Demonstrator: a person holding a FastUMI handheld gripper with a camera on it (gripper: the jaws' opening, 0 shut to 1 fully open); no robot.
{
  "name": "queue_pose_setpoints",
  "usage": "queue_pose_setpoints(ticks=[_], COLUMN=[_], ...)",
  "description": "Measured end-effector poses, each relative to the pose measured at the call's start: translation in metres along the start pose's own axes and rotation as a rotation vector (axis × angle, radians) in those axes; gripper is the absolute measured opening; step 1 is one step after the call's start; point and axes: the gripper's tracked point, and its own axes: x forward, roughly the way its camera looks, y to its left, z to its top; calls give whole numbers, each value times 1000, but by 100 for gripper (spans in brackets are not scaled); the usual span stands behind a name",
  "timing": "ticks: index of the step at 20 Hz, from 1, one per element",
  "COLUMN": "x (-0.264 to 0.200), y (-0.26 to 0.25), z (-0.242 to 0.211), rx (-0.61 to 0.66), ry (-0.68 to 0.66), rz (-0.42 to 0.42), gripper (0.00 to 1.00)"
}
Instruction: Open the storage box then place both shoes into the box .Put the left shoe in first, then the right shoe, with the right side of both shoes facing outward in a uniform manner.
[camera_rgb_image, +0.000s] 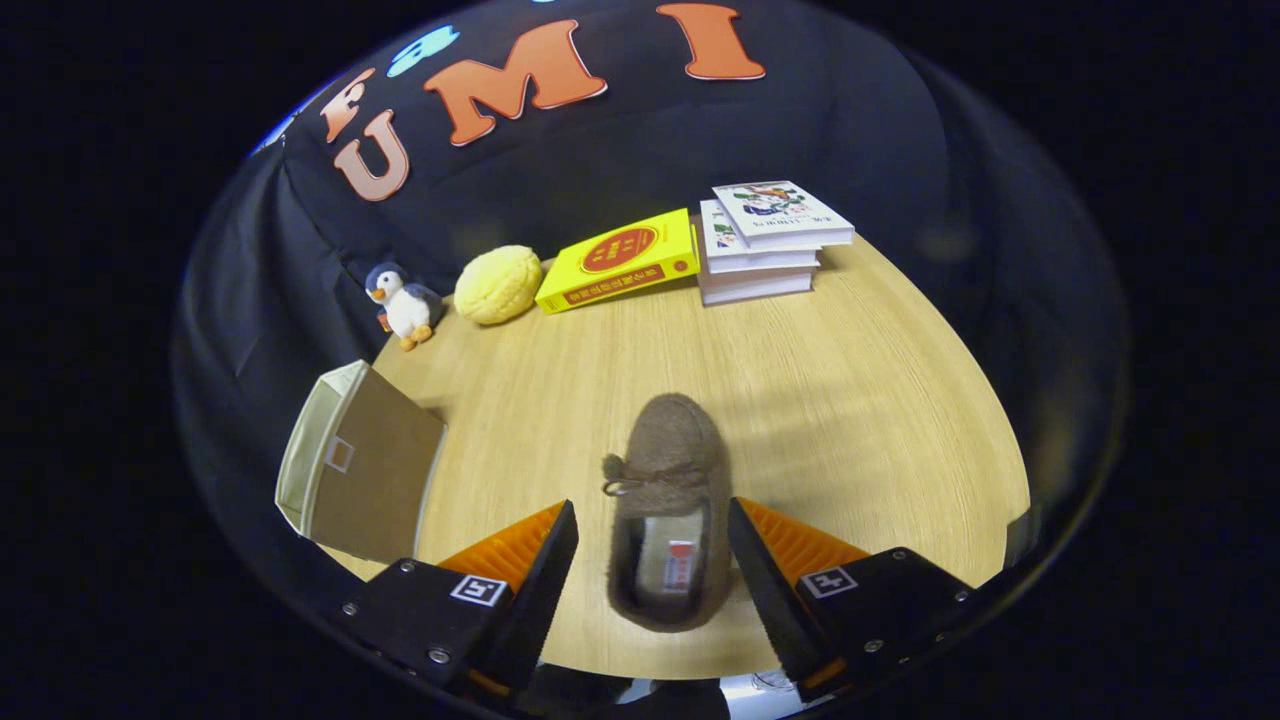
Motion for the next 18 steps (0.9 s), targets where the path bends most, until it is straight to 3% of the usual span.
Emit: queue_pose_setpoints(ticks=[4,8,14,17,18], x=[27,55,84,83,80], y=[-15,-28,-37,-36,-33], z=[-20,-23,-13,-14,-12], rx=[-38,-104,-114,-69,-46], ry=[46,66,56,58,53], rz=[-13,-75,-148,-198,-204], gripper=[80,62,37,16,14])
